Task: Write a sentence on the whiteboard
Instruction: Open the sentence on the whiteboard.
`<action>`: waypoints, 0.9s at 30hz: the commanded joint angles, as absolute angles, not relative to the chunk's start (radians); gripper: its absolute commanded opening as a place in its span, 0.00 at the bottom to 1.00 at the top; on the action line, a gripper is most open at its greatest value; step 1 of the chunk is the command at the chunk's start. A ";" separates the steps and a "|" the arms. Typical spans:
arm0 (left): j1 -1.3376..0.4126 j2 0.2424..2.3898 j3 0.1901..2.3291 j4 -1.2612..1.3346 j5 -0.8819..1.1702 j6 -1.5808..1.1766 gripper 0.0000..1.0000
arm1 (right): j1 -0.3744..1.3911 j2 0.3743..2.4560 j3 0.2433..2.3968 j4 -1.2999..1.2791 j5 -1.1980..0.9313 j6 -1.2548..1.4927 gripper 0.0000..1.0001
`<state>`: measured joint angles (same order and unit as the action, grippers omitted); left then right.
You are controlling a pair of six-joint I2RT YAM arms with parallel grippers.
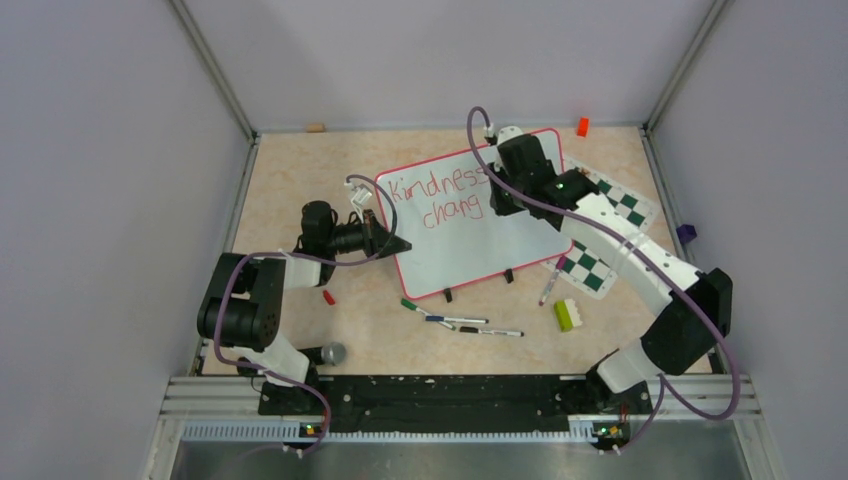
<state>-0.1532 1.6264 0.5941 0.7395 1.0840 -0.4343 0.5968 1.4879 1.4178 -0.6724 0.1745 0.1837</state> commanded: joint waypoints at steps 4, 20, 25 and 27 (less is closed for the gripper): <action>-0.155 1.673 0.566 0.647 0.896 -0.310 0.00 | 0.585 1.512 1.477 -0.618 0.216 0.177 0.00; -0.155 1.674 0.566 0.647 0.895 -0.308 0.00 | 0.560 1.539 1.446 -0.601 0.303 0.190 0.00; -0.155 1.675 0.565 0.647 0.897 -0.310 0.00 | 0.551 1.532 1.446 -0.601 0.293 0.193 0.00; -0.155 1.674 0.566 0.647 0.897 -0.309 0.00 | 0.552 1.535 1.450 -0.599 0.286 0.194 0.00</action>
<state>-0.1532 1.6279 0.5945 0.7380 1.0771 -0.4419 0.5770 1.5257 1.4273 -0.6552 0.2451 0.1867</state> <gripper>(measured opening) 0.098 0.093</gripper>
